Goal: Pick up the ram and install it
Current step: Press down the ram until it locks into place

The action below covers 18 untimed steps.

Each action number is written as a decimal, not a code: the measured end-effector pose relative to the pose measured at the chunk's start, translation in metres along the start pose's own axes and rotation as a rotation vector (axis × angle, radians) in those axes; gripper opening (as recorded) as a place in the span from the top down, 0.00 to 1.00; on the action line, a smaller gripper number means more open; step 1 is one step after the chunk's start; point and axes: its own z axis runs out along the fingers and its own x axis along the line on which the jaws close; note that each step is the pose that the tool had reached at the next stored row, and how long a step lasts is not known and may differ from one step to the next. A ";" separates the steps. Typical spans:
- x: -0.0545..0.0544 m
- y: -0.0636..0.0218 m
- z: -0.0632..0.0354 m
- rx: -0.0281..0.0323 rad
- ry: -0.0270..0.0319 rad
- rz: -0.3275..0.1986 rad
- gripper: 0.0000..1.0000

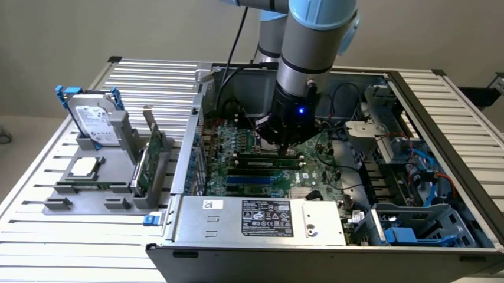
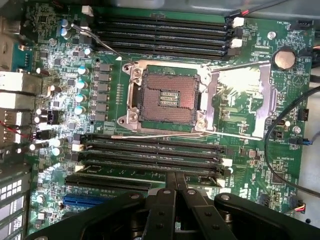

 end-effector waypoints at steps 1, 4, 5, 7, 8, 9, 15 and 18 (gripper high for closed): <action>0.001 0.0000 0.0000 -0.0001 0.0002 0.001 0.89; 0.004 -0.0005 -0.0001 -0.0003 0.0017 0.002 0.89; 0.006 -0.0008 -0.0002 -0.0003 0.0025 0.002 0.89; 0.010 -0.0014 -0.0002 -0.0004 0.0033 0.002 0.89; 0.012 -0.0016 -0.0001 -0.0004 0.0034 0.002 0.89; 0.014 -0.0019 -0.0001 -0.0004 0.0034 0.002 0.89; 0.019 -0.0082 -0.0023 -0.0006 0.0033 0.008 0.89; 0.019 -0.0104 -0.0030 -0.0009 0.0025 0.020 0.89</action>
